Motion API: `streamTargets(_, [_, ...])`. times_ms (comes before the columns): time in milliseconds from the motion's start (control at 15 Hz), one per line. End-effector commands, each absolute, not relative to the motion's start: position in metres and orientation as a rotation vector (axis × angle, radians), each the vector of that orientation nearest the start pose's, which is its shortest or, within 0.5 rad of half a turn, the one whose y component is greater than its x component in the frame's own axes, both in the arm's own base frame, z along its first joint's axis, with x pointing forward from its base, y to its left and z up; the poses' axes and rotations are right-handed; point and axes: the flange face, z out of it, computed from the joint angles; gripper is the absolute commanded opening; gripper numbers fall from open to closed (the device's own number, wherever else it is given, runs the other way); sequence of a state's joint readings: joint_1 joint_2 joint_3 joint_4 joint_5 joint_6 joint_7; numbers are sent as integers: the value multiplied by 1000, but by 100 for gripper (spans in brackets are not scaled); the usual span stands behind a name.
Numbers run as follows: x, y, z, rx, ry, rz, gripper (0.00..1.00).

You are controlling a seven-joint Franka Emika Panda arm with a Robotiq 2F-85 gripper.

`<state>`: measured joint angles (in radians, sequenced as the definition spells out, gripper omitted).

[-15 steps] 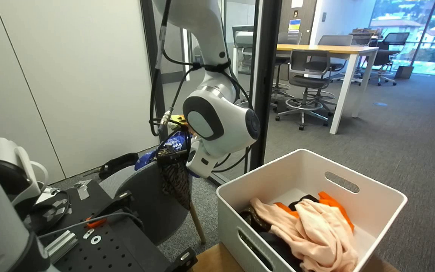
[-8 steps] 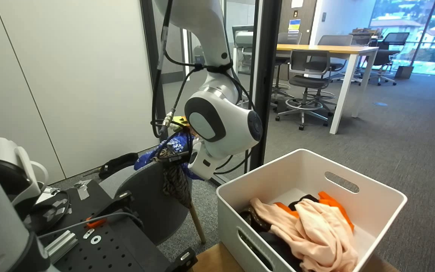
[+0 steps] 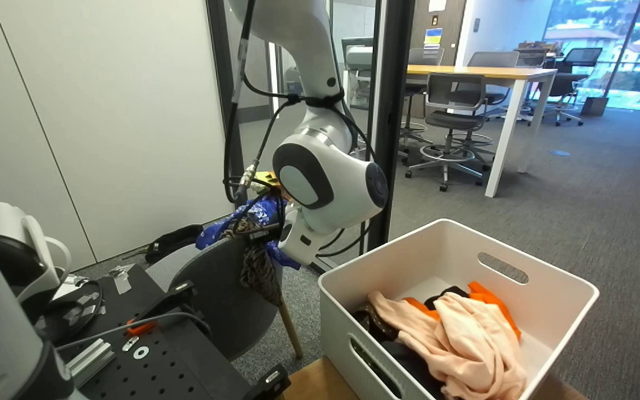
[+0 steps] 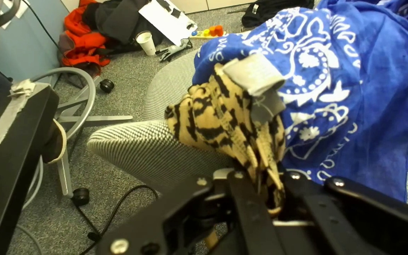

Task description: Put the animal print cloth in the basket

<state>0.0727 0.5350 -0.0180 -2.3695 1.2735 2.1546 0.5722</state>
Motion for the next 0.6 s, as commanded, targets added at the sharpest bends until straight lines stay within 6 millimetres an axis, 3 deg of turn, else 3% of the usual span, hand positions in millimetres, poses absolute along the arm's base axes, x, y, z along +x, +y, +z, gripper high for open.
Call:
streamTargets(0, [428, 64, 100, -1702, 1825, 980, 4])
streamTargets(200, [433, 61, 135, -1807, 1892, 874, 4])
streamTargets(533, [453, 74, 216, -2061, 1989, 645, 4])
